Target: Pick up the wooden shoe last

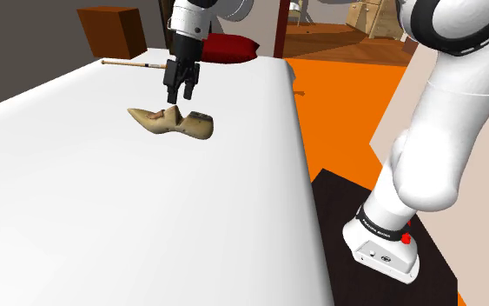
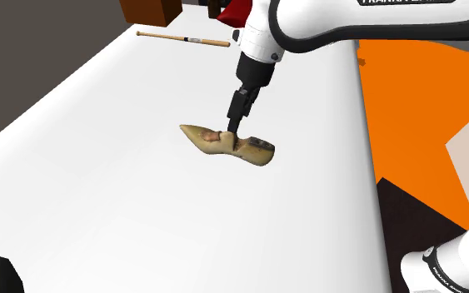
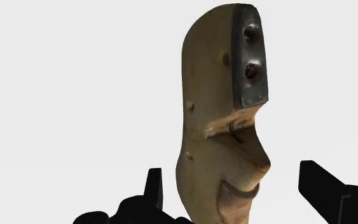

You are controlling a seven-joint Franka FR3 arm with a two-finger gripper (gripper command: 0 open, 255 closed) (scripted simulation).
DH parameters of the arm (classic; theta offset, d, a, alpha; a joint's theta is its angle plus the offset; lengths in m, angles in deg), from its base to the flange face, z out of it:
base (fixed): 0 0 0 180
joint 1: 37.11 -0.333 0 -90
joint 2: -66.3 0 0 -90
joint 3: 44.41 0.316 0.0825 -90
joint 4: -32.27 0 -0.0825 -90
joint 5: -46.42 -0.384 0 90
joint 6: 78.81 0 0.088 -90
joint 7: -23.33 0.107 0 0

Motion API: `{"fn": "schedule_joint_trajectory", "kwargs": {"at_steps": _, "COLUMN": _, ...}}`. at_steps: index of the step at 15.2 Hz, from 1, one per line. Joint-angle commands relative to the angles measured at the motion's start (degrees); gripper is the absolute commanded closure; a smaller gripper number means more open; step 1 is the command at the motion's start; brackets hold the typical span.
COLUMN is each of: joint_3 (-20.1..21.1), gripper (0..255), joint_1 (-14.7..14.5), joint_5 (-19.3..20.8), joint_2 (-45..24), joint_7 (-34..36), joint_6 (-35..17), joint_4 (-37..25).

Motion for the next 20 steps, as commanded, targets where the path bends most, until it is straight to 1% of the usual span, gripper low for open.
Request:
{"fn": "schedule_joint_trajectory", "kwargs": {"at_steps": 1, "joint_3": 0.7, "gripper": 0, "joint_1": -0.63, "joint_5": -0.7, "joint_2": -4.28, "joint_7": -0.42, "joint_6": 0.36, "joint_4": -4.91}}
{"fn": "schedule_joint_trajectory", "kwargs": {"at_steps": 2, "joint_3": 1.08, "gripper": 0, "joint_1": -0.94, "joint_5": -0.96, "joint_2": -6.32, "joint_7": -0.54, "joint_6": 0.7, "joint_4": -7.42}}
{"fn": "schedule_joint_trajectory", "kwargs": {"at_steps": 3, "joint_3": 1.18, "gripper": 0, "joint_1": -1.02, "joint_5": -1.02, "joint_2": -6.85, "joint_7": -0.56, "joint_6": 0.8, "joint_4": -8.09}}
{"fn": "schedule_joint_trajectory", "kwargs": {"at_steps": 10, "joint_3": 1.29, "gripper": 0, "joint_1": -1.13, "joint_5": -1.65, "joint_2": -7.15, "joint_7": -2.38, "joint_6": -4.52, "joint_4": -2.8}}
{"fn": "schedule_joint_trajectory", "kwargs": {"at_steps": 12, "joint_3": 1.29, "gripper": 0, "joint_1": -1.13, "joint_5": -1.65, "joint_2": -7.15, "joint_7": -2.38, "joint_6": -4.53, "joint_4": -2.79}}
{"fn": "schedule_joint_trajectory", "kwargs": {"at_steps": 13, "joint_3": 1.3, "gripper": 255, "joint_1": -1.14, "joint_5": -1.65, "joint_2": -7.1, "joint_7": -2.37, "joint_6": -4.58, "joint_4": -2.69}}
{"fn": "schedule_joint_trajectory", "kwargs": {"at_steps": 20, "joint_3": 1.28, "gripper": 255, "joint_1": -1.1, "joint_5": -1.69, "joint_2": -7.12, "joint_7": -2.5, "joint_6": -4.71, "joint_4": -2.55}}
